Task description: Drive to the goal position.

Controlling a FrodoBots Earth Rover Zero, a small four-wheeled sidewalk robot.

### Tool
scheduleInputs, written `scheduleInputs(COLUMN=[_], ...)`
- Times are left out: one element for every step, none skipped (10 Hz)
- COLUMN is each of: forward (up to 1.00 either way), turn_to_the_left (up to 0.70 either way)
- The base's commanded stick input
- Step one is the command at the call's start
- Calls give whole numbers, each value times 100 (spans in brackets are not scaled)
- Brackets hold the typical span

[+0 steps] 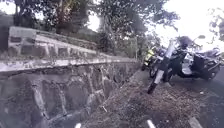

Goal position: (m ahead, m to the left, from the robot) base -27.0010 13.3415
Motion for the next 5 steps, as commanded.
scheduleInputs(forward=[0,0,0,0,0], turn_to_the_left=[0,0,0,0,-8])
